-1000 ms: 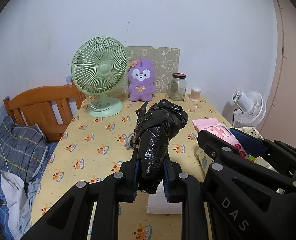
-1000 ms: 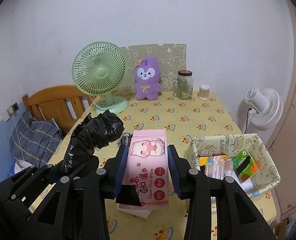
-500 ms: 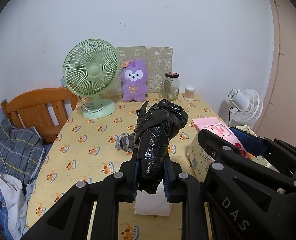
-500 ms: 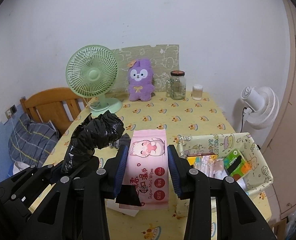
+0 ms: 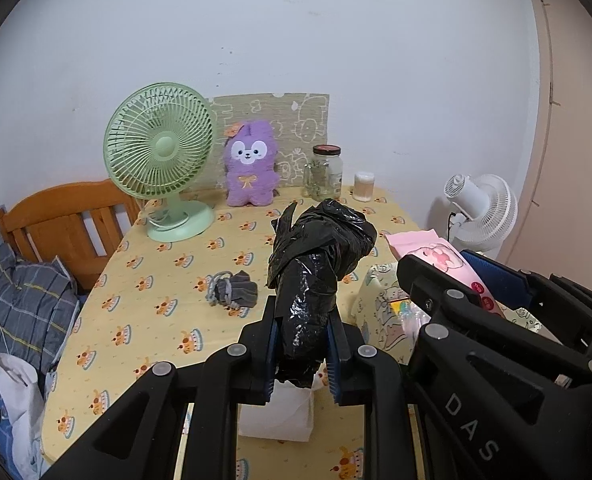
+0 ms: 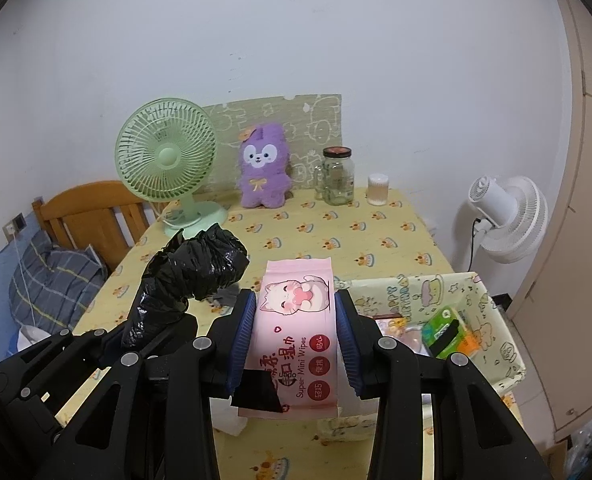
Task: Organize soft objects
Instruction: 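Lift the umbrella with the left tool while the right tool carries the wipes toward the gift box, then lower the umbrella into the gift box with the left tool while the right tool drops the wipes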
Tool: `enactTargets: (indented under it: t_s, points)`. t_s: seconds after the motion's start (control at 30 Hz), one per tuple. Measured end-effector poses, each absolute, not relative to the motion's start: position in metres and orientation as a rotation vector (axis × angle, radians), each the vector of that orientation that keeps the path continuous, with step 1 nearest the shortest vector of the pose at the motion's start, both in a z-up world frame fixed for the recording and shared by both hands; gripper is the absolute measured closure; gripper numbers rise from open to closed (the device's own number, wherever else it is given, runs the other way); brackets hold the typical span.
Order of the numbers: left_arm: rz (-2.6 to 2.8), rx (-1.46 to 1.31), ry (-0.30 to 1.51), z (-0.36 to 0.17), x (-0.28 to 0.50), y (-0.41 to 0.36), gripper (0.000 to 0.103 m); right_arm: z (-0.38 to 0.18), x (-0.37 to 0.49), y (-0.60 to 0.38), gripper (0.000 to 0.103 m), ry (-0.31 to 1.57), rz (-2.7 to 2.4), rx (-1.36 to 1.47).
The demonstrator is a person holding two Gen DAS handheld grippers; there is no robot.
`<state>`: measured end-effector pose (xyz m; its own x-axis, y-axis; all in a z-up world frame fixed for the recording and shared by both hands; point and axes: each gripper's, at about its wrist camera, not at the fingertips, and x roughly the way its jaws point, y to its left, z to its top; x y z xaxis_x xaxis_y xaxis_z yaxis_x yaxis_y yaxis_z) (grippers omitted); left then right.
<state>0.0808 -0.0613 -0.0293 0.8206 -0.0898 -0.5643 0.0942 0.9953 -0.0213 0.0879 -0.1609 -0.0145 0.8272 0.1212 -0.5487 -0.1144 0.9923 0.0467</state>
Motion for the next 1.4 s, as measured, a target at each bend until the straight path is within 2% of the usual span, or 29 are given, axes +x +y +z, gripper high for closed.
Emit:
enactTargets:
  t_s: [1.4]
  points:
    - [-0.23, 0.055, 0.636, -0.051, 0.116, -0.168, 0.084, -0.037, 0.112, -0.265, 0.06, 0.611, -0.006, 0.023]
